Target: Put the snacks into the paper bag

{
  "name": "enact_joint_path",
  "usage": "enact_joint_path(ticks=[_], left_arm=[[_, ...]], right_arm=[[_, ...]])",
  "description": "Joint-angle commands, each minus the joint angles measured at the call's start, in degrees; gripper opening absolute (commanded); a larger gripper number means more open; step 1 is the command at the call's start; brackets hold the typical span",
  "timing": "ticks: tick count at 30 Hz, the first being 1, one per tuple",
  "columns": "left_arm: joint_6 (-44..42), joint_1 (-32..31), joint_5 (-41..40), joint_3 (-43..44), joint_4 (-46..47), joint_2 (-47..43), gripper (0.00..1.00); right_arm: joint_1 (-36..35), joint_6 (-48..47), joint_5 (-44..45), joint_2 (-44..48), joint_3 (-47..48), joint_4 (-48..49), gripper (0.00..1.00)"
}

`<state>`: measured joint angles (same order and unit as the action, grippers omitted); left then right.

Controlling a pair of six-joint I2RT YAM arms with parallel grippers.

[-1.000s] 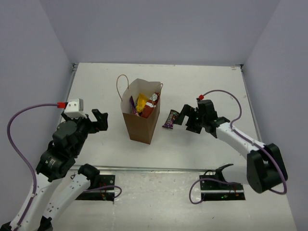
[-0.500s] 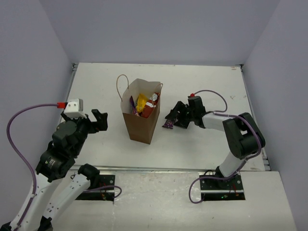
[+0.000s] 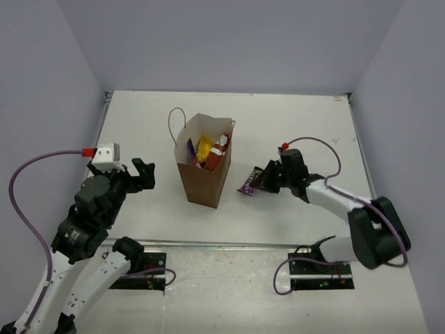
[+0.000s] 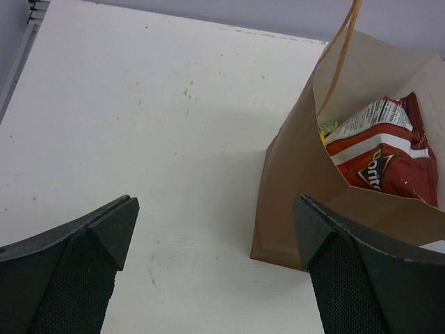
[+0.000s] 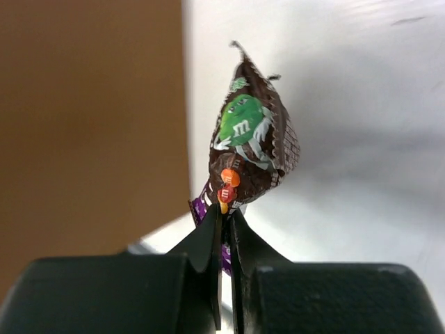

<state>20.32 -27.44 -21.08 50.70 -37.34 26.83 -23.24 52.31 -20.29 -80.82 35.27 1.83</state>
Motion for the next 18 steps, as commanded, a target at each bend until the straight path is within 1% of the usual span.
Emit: enact_joint_path(ticks=[1, 2, 3, 4, 6, 7, 8, 9, 10, 12, 13, 14, 16, 17, 18], left_arm=[[-1.4, -0.1, -0.5, -0.5, 2.6, 0.1, 1.0], [-1.4, -0.1, -0.5, -0.5, 2.6, 0.2, 1.0], [-1.4, -0.1, -0.5, -0.5, 2.6, 0.2, 1.0], [-1.4, -0.1, -0.5, -0.5, 2.6, 0.2, 1.0], [-1.4, 0.0, -0.6, -0.4, 2.5, 0.2, 1.0], [-1.3, -0.1, -0.5, -0.4, 2.5, 0.0, 1.0], [-1.3, -0.1, -0.6, -0.5, 2.5, -0.2, 1.0], [-1.3, -0.1, -0.6, -0.5, 2.5, -0.1, 1.0], [-1.3, 0.0, -0.6, -0.5, 2.5, -0.2, 1.0], [-1.2, 0.0, -0.5, -0.5, 2.5, -0.2, 1.0], [-1.2, -0.1, -0.7, -0.4, 2.5, -0.2, 1.0], [-1.2, -0.1, -0.8, -0.5, 2.4, -0.1, 1.0], [-1.1, 0.0, -0.9, -0.5, 2.3, -0.3, 1.0], [-1.1, 0.0, -1.1, -0.5, 2.3, -0.3, 1.0], [-1.1, 0.0, -1.1, -0.5, 2.3, -0.4, 1.0]], right_arm=[[-5.0, -6.3, 1.7, 16.8, 4.3, -12.9, 0.0], [-6.9, -7.2, 3.1, 20.2, 6.0, -15.8, 0.0], [-8.9, -7.9, 6.3, 23.2, 8.2, -18.8, 0.0], [-12.3, -9.0, 7.5, 27.9, 13.2, -23.3, 0.0], [-15.9, -10.3, 9.6, 30.5, 18.8, -26.3, 0.0], [-16.7, -11.7, 9.7, 31.0, 25.1, -29.0, 0.0], [-17.1, -12.5, 9.7, 30.5, 28.3, -30.2, 0.0], [-17.4, -13.5, 9.4, 29.3, 31.8, -31.5, 0.0], [-17.7, -15.2, 8.7, 27.8, 38.5, -33.9, 0.0], [-17.6, -16.5, 8.6, 22.5, 44.2, -35.5, 0.0], [-17.6, -17.9, 8.3, 20.4, 49.9, -37.3, 0.0], [-17.5, -18.2, 8.3, 16.3, 52.5, -37.9, 0.0], [-17.3, -19.1, 7.7, 12.6, 59.4, -38.4, 0.0], [-17.1, -19.1, 6.4, 8.3, 61.7, -38.9, 0.0], [-16.5, -19.2, 5.5, 6.2, 66.3, -39.4, 0.0]])
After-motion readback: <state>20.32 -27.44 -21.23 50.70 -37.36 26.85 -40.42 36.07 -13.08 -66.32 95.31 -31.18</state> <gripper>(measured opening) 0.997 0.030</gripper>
